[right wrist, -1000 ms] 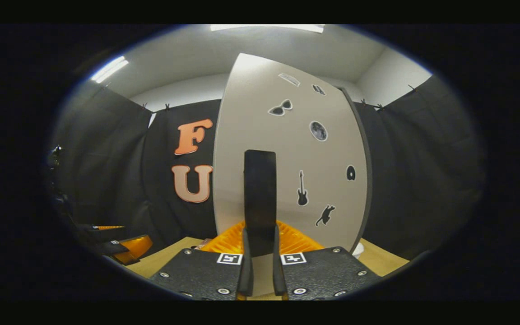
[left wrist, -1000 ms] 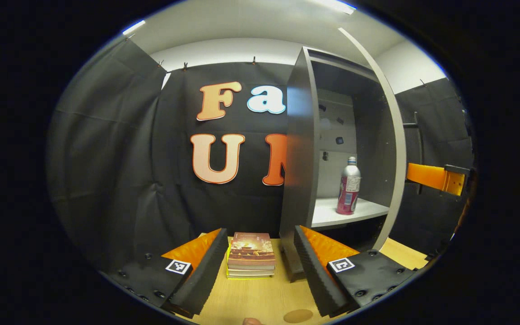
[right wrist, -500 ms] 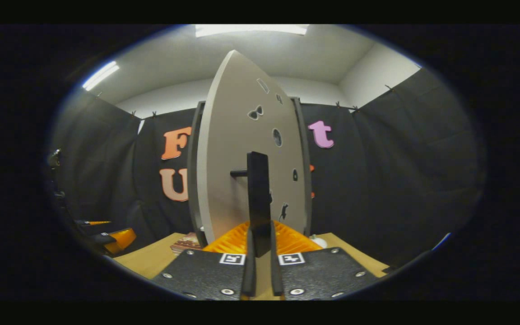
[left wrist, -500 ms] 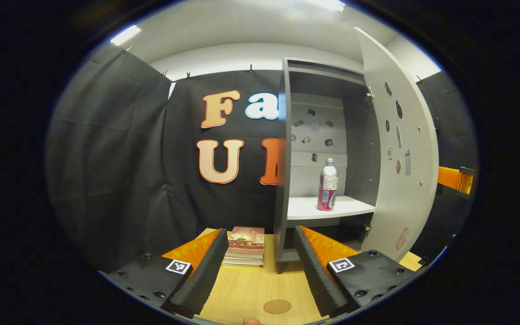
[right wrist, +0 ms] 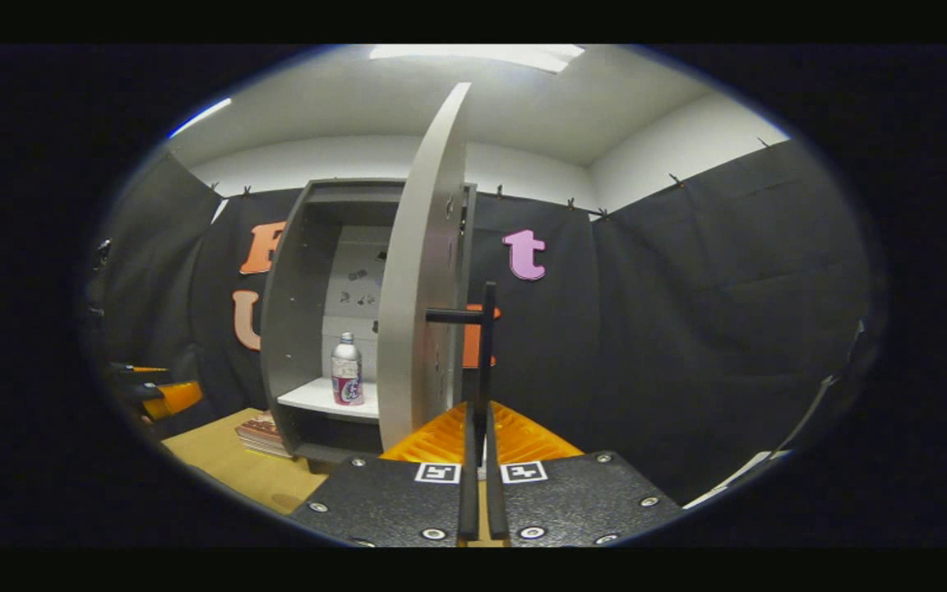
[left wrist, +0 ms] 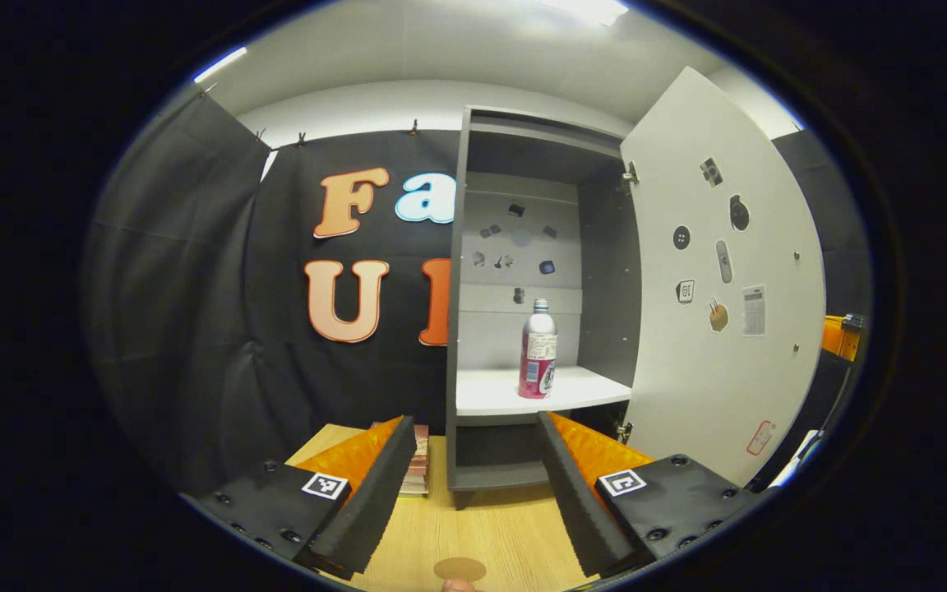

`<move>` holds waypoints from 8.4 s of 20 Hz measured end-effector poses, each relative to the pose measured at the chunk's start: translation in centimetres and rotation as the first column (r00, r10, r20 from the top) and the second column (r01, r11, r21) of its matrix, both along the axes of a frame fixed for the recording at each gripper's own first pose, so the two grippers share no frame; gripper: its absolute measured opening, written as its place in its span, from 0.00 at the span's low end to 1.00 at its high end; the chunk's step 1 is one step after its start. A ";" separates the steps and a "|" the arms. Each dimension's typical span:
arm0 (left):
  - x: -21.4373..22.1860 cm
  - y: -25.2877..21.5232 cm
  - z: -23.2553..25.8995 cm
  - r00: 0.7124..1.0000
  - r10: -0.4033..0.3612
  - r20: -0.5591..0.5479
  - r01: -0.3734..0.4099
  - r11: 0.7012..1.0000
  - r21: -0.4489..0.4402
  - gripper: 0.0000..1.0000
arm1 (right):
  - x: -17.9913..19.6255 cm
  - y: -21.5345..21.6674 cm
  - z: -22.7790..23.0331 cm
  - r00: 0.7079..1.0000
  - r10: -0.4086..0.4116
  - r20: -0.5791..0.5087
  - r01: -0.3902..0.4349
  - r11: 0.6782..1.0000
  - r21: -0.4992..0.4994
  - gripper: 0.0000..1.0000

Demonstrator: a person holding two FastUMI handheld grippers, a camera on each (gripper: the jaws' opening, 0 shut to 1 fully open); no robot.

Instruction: Open the cabinet door with the right hand, grasp the bottle in the cabinet with the left hand and place it on the coaster, then close the cabinet door with the right hand.

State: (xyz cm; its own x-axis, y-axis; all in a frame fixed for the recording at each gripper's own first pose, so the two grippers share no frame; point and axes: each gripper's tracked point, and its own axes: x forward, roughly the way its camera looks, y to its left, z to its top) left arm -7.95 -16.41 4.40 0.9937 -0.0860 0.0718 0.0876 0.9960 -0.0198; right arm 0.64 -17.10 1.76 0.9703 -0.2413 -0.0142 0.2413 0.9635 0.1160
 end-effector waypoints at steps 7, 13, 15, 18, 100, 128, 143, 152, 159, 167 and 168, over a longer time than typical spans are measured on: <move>1.2 -2.9 -0.2 0.998 -0.064 -0.004 0.065 0.998 0.020 0.95 | -0.1 0.0 -0.5 1.000 0.004 -0.008 -0.003 0.998 0.055 0.05; 1.8 -4.5 -0.6 0.994 -0.108 -0.022 0.108 0.994 0.006 0.95 | -1.2 -2.5 -0.8 0.994 -0.097 -0.044 0.095 0.994 -0.057 0.08; 1.9 -5.0 -0.7 0.993 -0.117 -0.027 0.117 0.993 -0.001 0.95 | -1.2 -2.4 -0.8 0.994 -0.094 -0.051 0.090 0.993 -0.070 0.10; 2.0 -5.6 -0.8 0.992 -0.122 -0.030 0.122 0.993 -0.005 0.95 | -1.6 -2.9 -0.7 0.989 -0.133 -0.059 0.127 0.988 -0.092 0.17; 17.4 -4.5 -1.6 0.968 -0.244 0.064 0.244 0.970 0.004 0.83 | 4.3 8.9 -3.4 0.986 0.156 -0.062 -0.158 0.987 -0.027 0.95; 4.5 0.3 -27.1 0.963 -0.263 -0.051 0.266 0.963 0.050 0.83 | -6.2 12.3 -8.4 0.992 0.029 -0.123 -0.031 0.999 -0.015 0.95; 3.9 -0.4 -34.8 0.954 -0.241 -0.175 0.254 0.965 0.056 0.84 | -5.7 15.0 -10.8 0.976 0.103 -0.194 -0.113 0.993 -0.040 0.95; 4.2 -0.1 -35.2 0.955 -0.222 -0.197 0.246 0.963 0.107 0.88 | -6.2 14.6 -11.2 0.971 0.097 -0.219 -0.108 0.993 -0.040 0.95; 5.1 0.5 -35.0 0.954 -0.215 -0.207 0.242 0.964 0.113 0.90 | -5.8 15.0 -11.0 0.970 0.106 -0.217 -0.114 0.993 -0.023 0.95; 5.7 -0.2 -32.9 0.955 -0.242 -0.170 0.268 0.952 0.151 0.98 | -5.8 15.7 -9.9 0.973 0.101 -0.209 -0.107 0.994 -0.017 0.95; 5.8 -0.2 -32.4 0.955 -0.246 -0.165 0.271 0.950 0.153 0.98 | -5.9 15.7 -9.6 0.974 0.099 -0.203 -0.104 0.994 -0.017 0.95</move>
State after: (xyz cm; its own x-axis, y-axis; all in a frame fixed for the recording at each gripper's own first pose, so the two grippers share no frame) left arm -2.15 -16.64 -28.01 0.9343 -0.3400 -0.1071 0.3515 0.9286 0.1190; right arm -5.22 -1.37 -7.79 0.9675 -0.1449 -0.2071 0.1580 0.9863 0.0482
